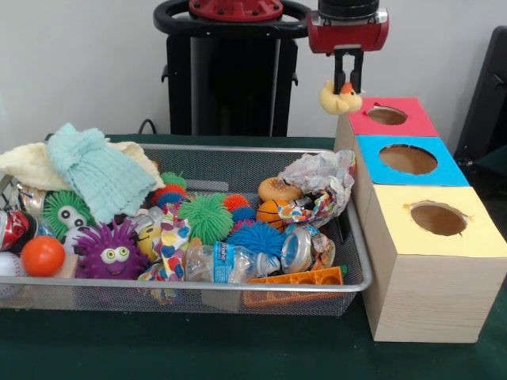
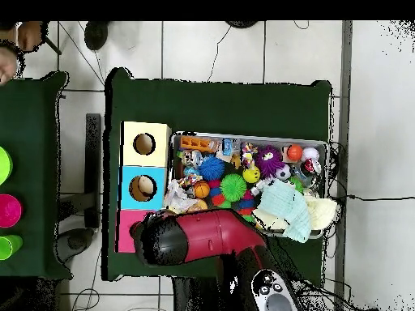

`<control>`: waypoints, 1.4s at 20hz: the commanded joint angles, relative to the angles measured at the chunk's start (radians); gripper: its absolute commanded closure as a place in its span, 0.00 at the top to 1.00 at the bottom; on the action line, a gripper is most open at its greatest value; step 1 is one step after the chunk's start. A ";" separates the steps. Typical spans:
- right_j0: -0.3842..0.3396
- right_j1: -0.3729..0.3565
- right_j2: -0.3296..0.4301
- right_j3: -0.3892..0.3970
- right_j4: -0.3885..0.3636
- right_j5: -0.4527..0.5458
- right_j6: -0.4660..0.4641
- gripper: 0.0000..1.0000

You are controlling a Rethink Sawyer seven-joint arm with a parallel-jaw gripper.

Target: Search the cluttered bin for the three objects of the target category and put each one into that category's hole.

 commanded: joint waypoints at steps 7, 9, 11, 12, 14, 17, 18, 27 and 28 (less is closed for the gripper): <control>-0.022 0.038 -0.045 0.028 0.012 -0.009 0.095 0.00; -0.018 0.049 -0.050 0.026 0.014 -0.015 0.101 0.00; -0.013 0.052 -0.052 0.029 0.024 -0.012 0.108 0.00; -0.017 0.052 -0.045 0.041 0.041 -0.014 0.113 0.00; -0.010 0.070 -0.052 0.033 0.049 -0.016 0.126 0.00; 0.007 0.083 -0.069 0.027 0.048 -0.026 0.144 0.00; 0.012 0.085 -0.071 0.028 0.053 -0.028 0.149 0.00; 0.083 0.087 -0.098 0.030 0.087 -0.048 0.190 0.00; 0.087 0.086 -0.101 0.029 0.090 -0.047 0.189 0.00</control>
